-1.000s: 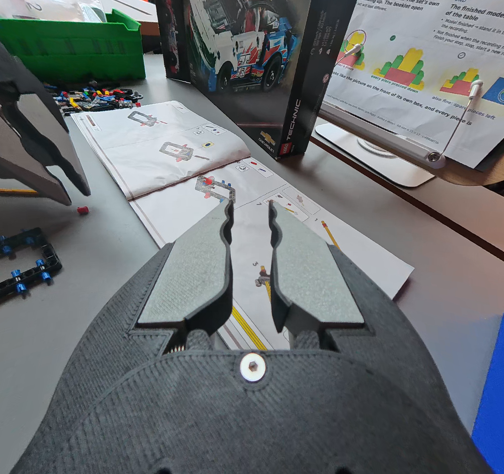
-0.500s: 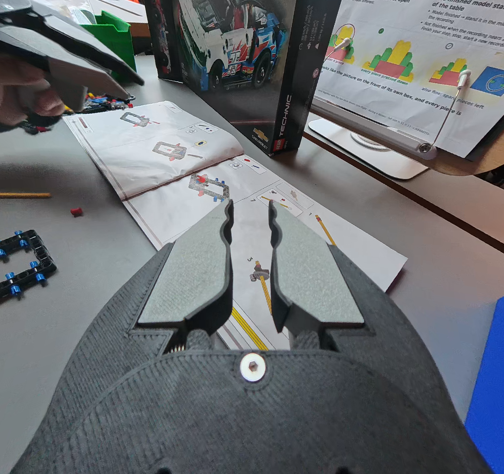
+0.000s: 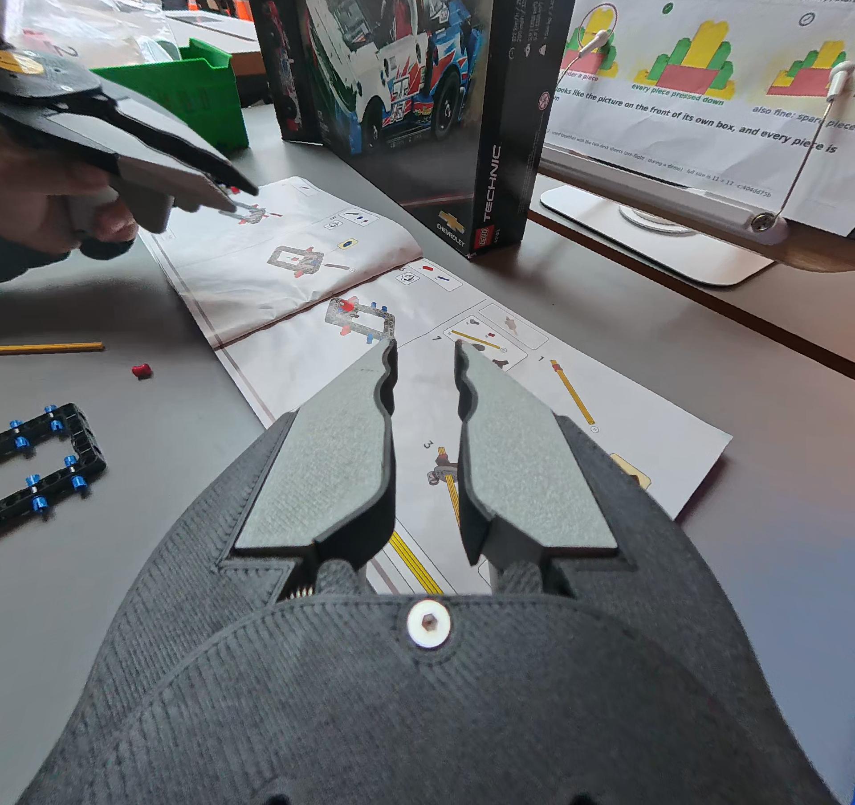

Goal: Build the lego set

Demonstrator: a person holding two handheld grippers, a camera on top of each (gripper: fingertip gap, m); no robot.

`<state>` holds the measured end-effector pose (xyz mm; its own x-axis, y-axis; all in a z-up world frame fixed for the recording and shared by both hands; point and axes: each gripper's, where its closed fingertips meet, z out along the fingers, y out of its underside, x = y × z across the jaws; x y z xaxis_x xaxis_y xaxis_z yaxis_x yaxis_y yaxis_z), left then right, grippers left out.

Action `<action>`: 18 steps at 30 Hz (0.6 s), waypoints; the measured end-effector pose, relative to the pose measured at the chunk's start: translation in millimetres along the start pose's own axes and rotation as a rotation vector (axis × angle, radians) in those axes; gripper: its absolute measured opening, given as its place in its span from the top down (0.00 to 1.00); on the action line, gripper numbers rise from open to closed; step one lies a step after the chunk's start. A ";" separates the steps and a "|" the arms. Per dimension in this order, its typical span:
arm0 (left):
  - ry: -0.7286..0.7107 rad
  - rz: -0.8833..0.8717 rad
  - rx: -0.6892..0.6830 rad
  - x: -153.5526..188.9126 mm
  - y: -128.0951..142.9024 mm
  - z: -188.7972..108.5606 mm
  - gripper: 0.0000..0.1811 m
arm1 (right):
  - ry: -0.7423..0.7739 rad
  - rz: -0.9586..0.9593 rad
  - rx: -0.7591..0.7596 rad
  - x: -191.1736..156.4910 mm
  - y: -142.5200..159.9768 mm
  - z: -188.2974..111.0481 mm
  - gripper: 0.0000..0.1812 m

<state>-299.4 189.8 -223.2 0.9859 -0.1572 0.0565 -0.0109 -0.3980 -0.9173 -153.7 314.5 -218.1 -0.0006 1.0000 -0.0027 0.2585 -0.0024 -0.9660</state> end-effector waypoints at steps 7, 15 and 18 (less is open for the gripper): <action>0.002 0.042 -0.035 5.0 6.7 5.8 0.89 | -0.021 0.031 0.003 -0.9 0.7 -0.3 0.88; 0.011 0.047 -0.055 8.8 10.0 6.9 0.89 | -0.016 0.010 -0.006 -3.2 1.1 0.6 0.88; 0.019 0.050 -0.076 11.4 13.6 10.0 0.89 | -0.016 0.008 0.000 -3.4 -0.2 0.0 0.89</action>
<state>-286.6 191.7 -238.9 0.9806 -0.1952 0.0199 -0.0729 -0.4567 -0.8866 -153.7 311.2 -218.0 -0.0135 0.9998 -0.0149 0.2583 -0.0109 -0.9660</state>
